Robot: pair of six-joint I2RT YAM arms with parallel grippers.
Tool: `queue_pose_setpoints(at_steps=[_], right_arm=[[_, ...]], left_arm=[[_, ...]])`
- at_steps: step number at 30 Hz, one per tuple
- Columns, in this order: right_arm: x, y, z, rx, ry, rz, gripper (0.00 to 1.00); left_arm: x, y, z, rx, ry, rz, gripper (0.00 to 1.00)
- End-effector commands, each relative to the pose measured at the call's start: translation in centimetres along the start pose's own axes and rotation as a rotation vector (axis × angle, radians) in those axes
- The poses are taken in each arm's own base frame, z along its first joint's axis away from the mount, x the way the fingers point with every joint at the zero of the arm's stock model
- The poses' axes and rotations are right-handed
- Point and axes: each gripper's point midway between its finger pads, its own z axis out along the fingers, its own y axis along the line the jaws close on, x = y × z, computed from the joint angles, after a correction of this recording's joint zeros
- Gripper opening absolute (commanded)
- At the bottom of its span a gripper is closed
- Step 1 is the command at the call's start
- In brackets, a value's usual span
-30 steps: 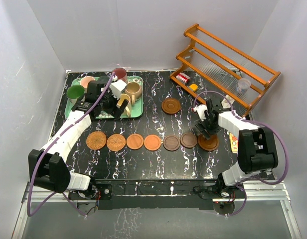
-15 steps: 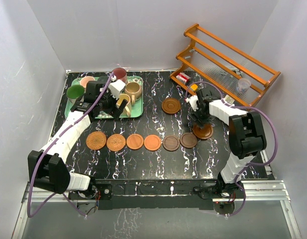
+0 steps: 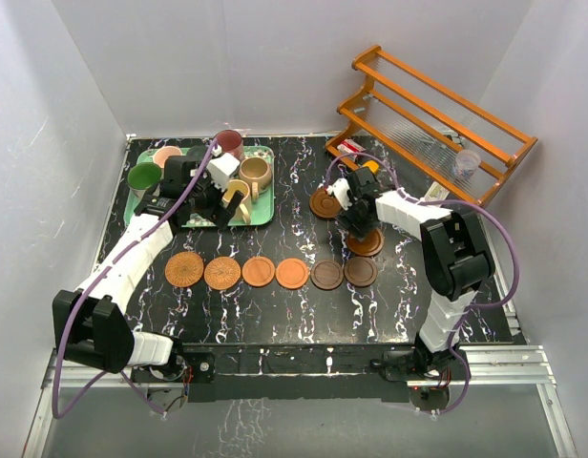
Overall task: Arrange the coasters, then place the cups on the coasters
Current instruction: Move the coaster to the center of the board.
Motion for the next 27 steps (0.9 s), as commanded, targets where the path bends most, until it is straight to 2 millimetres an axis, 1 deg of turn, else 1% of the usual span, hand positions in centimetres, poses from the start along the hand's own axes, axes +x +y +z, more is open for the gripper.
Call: queue_pose_setpoints(at_steps=[1, 3, 6, 9, 14, 16, 19, 27], right_arm=[[1.0, 5.5, 0.8, -0.173, 0.009, 0.012, 0.61], [1.4, 6.7, 0.5, -0.198, 0.014, -0.001, 0.60], [2.2, 7.5, 0.1, -0.201, 0.030, -0.009, 0.60], [3.0, 8.1, -0.4, -0.215, 0.039, -0.007, 0.59], [4.5, 8.3, -1.0, -0.203, 0.059, -0.006, 0.59], [4.5, 8.2, -1.6, -0.196, 0.047, -0.004, 0.59], [4.4, 7.7, -1.6, -0.165, 0.040, 0.000, 0.59], [3.5, 4.7, 0.5, -0.037, 0.080, 0.042, 0.57]], left_arm=[[-0.6, 0.1, -1.0, -0.007, -0.039, 0.013, 0.99], [-0.7, 0.1, -1.0, -0.006, -0.041, 0.013, 0.99], [-0.7, 0.1, -1.1, -0.007, -0.044, 0.014, 0.99], [-0.7, 0.2, -1.2, -0.010, -0.043, 0.013, 0.99], [-0.8, 0.2, -1.4, -0.012, -0.048, 0.011, 0.99], [-0.8, 0.2, -1.4, -0.013, -0.048, 0.011, 0.99], [-0.8, 0.3, -1.5, -0.014, -0.050, 0.009, 0.99], [-0.7, 0.4, -1.5, -0.015, -0.051, 0.006, 0.99]])
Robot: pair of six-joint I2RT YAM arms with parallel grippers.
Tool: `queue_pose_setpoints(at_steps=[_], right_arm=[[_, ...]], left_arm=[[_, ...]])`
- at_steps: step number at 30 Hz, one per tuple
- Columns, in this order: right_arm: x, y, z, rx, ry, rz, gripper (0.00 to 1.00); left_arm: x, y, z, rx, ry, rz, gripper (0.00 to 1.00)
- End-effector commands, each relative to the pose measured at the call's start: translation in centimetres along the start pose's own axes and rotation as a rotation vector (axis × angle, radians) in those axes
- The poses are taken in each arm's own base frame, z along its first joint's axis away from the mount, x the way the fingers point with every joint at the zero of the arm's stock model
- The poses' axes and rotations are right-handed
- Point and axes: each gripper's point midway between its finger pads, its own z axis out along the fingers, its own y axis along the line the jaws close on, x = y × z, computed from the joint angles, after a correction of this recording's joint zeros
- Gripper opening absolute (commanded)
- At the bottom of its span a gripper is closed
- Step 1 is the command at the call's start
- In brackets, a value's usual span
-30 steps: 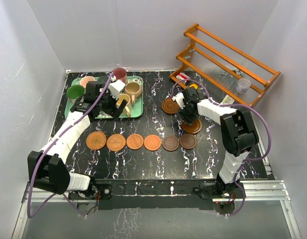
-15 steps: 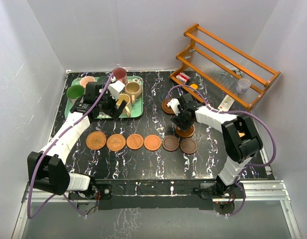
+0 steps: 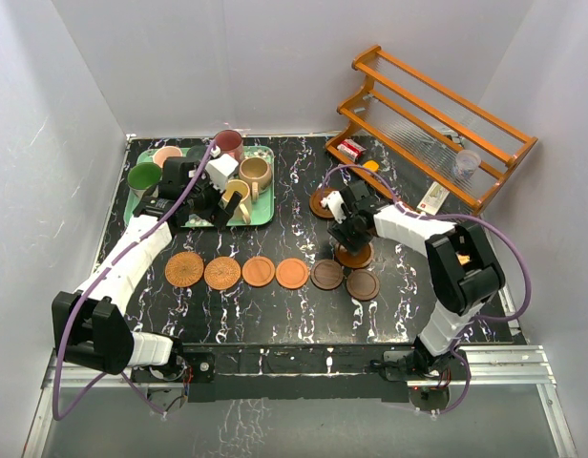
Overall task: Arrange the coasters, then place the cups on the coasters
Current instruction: Move the coaster to the center of the board.
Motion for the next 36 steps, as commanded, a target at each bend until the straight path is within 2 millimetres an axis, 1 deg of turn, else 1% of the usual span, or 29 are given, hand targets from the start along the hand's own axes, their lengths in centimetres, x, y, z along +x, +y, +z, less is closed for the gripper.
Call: queue_pose_setpoints(at_steps=[1, 5, 14, 18, 21, 25, 31, 33, 36], right_arm=[[2.3, -1.3, 2.0, 0.061, 0.125, 0.035, 0.57], [2.0, -2.9, 2.0, 0.088, 0.117, 0.070, 0.57], [2.2, -4.6, 2.2, 0.117, 0.127, 0.095, 0.56], [2.4, -5.6, 2.2, 0.146, 0.136, 0.109, 0.56], [2.3, -5.6, 2.2, 0.124, 0.133, 0.109, 0.56], [2.4, -4.6, 2.3, 0.071, 0.138, 0.102, 0.57], [2.9, -4.6, 2.1, 0.076, 0.153, 0.098, 0.57], [2.7, -4.7, 1.8, 0.078, 0.149, 0.099, 0.57], [1.6, -5.1, 1.2, 0.085, 0.117, 0.101, 0.58]], left_arm=[[-1.0, 0.1, -1.3, -0.007, -0.051, 0.006, 0.99], [-1.0, 0.2, -1.3, -0.009, -0.052, 0.004, 0.99], [-0.8, 0.2, -1.2, -0.006, -0.050, 0.002, 0.99], [-0.9, 0.3, -1.2, -0.008, -0.051, 0.001, 0.99], [-0.9, 0.3, -1.3, -0.007, -0.052, 0.001, 0.99], [-0.8, 0.3, -1.2, -0.006, -0.051, 0.000, 0.99], [-0.7, 0.3, -1.2, -0.006, -0.051, -0.001, 0.99], [-0.7, 0.3, -1.2, -0.006, -0.051, -0.002, 0.99], [-0.7, 0.3, -1.2, -0.006, -0.051, -0.001, 0.99]])
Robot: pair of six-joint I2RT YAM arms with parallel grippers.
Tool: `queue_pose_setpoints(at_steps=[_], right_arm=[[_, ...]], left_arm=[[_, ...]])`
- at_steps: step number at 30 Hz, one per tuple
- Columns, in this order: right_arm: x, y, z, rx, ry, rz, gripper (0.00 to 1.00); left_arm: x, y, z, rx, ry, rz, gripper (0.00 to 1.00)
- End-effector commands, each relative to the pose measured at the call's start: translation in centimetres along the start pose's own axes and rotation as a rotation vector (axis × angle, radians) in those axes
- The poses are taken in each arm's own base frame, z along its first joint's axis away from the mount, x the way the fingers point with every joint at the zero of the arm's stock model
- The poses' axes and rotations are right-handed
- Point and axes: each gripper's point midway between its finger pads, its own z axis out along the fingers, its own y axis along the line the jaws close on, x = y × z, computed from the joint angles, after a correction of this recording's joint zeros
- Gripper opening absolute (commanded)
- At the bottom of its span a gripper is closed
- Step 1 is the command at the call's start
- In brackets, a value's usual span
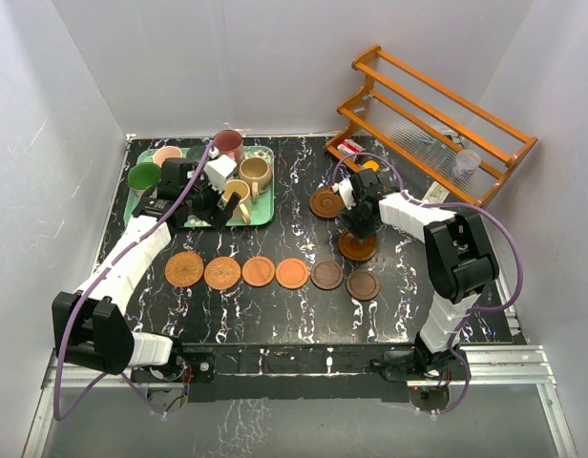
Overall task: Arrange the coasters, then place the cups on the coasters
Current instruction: Move the coaster to the center of the board.
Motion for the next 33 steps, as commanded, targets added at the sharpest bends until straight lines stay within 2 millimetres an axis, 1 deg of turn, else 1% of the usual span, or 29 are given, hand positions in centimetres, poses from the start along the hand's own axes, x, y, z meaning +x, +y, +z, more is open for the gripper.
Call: queue_pose_setpoints(at_steps=[1, 3, 7, 9, 11, 12, 13, 14, 16, 20, 24, 25, 27, 30, 33], right_arm=[[1.3, -0.5, 0.0, 0.006, 0.060, -0.011, 0.59], [0.0, -1.0, -0.6, 0.012, 0.020, -0.010, 0.62], [-2.9, -1.9, -1.9, 0.021, -0.046, -0.008, 0.64], [-4.0, -1.8, -2.7, -0.001, -0.085, -0.010, 0.65], [-5.0, -1.1, -3.5, -0.051, -0.131, -0.020, 0.65], [-5.4, -0.5, -4.0, -0.085, -0.159, -0.032, 0.65], [-5.6, 0.3, -4.0, -0.122, -0.178, -0.042, 0.65], [-6.1, 0.8, -4.8, -0.142, -0.214, -0.054, 0.65], [-6.6, 2.0, -5.2, -0.174, -0.250, -0.079, 0.65], [-7.0, 4.6, -4.8, -0.221, -0.258, -0.129, 0.64], [-7.3, 6.4, -4.3, -0.245, -0.253, -0.165, 0.63], [-6.9, 7.0, -3.3, -0.257, -0.227, -0.172, 0.62], [-6.5, 7.8, -2.6, -0.269, -0.205, -0.185, 0.62], [-6.3, 9.0, -1.9, -0.276, -0.193, -0.208, 0.61], [-5.8, 9.7, -1.2, -0.271, -0.173, -0.225, 0.61]], left_arm=[[-1.2, 0.2, -1.3, -0.009, -0.055, 0.007, 0.99], [-1.1, 0.2, -1.2, -0.007, -0.052, 0.006, 0.99], [-1.0, 0.2, -1.1, -0.008, -0.051, 0.012, 0.99], [-0.8, 0.2, -1.1, -0.010, -0.048, 0.014, 0.99], [-0.7, 0.2, -1.0, -0.011, -0.045, 0.015, 0.99], [-0.8, 0.2, -1.0, -0.013, -0.047, 0.015, 0.99], [-0.7, 0.2, -1.0, -0.012, -0.046, 0.012, 0.99], [-0.8, 0.1, -0.9, -0.008, -0.047, 0.006, 0.99], [-1.0, 0.2, -1.0, -0.010, -0.052, -0.004, 0.99], [-1.4, 0.5, -1.2, -0.020, -0.062, -0.025, 0.99], [-1.5, 0.9, -1.3, -0.033, -0.069, -0.033, 0.99], [-1.5, 1.0, -1.3, -0.036, -0.070, -0.037, 0.99], [-1.5, 1.1, -1.4, -0.043, -0.076, -0.044, 0.99], [-1.4, 1.4, -1.5, -0.048, -0.082, -0.059, 0.99], [-1.3, 1.6, -1.6, -0.053, -0.087, -0.063, 0.99]])
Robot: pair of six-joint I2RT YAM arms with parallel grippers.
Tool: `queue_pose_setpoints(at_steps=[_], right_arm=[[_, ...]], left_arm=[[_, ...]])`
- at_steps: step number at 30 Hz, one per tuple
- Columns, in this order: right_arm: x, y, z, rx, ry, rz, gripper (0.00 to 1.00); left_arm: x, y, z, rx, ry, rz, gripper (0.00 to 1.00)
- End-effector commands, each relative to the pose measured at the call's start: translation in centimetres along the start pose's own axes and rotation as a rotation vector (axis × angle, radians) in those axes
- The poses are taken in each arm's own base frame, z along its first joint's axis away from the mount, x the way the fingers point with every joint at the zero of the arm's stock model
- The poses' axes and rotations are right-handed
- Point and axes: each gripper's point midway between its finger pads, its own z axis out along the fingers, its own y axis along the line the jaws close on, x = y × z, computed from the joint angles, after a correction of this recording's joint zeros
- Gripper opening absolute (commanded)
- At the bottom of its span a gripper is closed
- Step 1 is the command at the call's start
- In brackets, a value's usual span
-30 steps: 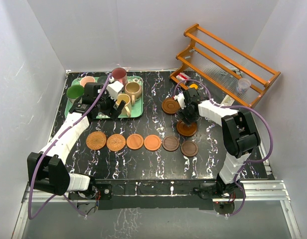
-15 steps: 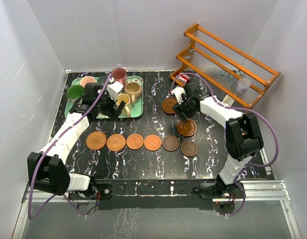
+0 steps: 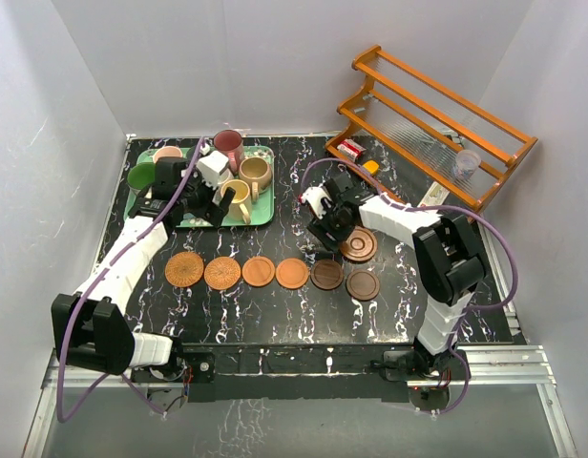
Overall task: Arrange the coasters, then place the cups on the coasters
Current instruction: Move the coaster to the center of the board.
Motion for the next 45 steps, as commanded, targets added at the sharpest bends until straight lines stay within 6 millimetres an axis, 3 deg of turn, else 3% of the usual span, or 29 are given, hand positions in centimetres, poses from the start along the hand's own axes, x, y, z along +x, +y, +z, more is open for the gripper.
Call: queue_pose_setpoints(at_steps=[1, 7, 15, 24, 29, 32, 41, 45], right_arm=[[-0.5, 0.4, 1.3, 0.013, -0.013, -0.038, 0.60], [0.5, 1.8, 2.1, -0.004, 0.029, -0.076, 0.59], [2.4, 3.4, 1.7, -0.018, 0.070, -0.137, 0.58], [2.9, 5.4, 0.8, -0.076, 0.062, -0.171, 0.58], [2.7, 5.2, 0.7, -0.061, 0.058, -0.171, 0.58], [1.4, 4.4, 0.5, -0.025, 0.028, -0.156, 0.58], [-6.5, -1.5, -2.9, 0.113, -0.209, -0.046, 0.59], [-8.1, -4.6, -2.4, 0.163, -0.232, 0.015, 0.59]], left_arm=[[-1.3, 0.4, -1.5, -0.016, -0.070, -0.010, 0.99], [-1.1, 0.5, -1.7, -0.017, -0.076, -0.016, 0.99], [-0.8, 0.6, -1.7, -0.015, -0.079, -0.024, 0.99], [-0.7, 0.7, -1.7, -0.012, -0.082, -0.026, 0.99], [-0.6, 0.7, -1.8, -0.013, -0.083, -0.029, 0.99], [-0.7, 0.7, -1.8, -0.009, -0.085, -0.029, 0.99], [-0.7, 0.8, -2.0, -0.014, -0.093, -0.028, 0.99], [-0.7, 0.8, -2.1, -0.017, -0.096, -0.030, 0.99]])
